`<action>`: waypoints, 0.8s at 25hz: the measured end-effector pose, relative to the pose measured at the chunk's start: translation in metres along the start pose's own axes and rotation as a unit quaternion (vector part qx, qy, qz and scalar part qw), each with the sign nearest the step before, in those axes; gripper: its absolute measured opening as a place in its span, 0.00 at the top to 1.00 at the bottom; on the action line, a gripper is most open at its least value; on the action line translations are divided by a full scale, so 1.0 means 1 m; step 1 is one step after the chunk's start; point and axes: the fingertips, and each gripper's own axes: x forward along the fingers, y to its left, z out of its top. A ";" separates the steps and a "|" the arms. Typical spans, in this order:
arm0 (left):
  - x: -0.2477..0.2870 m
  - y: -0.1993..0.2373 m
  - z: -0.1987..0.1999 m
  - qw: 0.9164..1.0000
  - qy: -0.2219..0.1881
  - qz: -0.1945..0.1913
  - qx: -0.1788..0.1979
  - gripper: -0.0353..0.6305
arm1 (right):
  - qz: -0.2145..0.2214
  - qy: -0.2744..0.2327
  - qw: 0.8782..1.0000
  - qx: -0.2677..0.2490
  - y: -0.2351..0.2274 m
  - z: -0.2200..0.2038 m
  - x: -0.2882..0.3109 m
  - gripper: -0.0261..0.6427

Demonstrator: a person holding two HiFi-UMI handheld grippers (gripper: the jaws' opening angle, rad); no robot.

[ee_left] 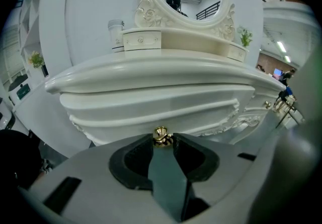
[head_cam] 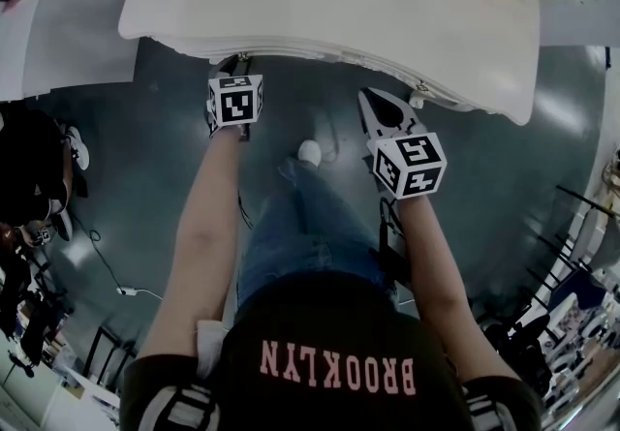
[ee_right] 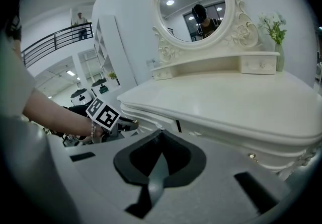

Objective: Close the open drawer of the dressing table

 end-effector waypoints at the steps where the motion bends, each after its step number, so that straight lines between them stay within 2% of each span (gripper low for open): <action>1: 0.001 0.000 0.001 1.000 0.001 0.001 -0.001 0.77 | 0.001 0.001 1.000 0.000 -0.001 0.000 0.001 0.97; 15: 0.015 0.004 0.022 1.000 0.013 0.005 -0.001 0.77 | 0.002 -0.003 1.000 0.022 -0.010 0.001 0.001 0.97; 20: 0.014 0.004 0.022 1.000 0.030 0.003 -0.002 0.77 | -0.002 -0.008 1.000 0.028 -0.014 0.003 -0.003 0.97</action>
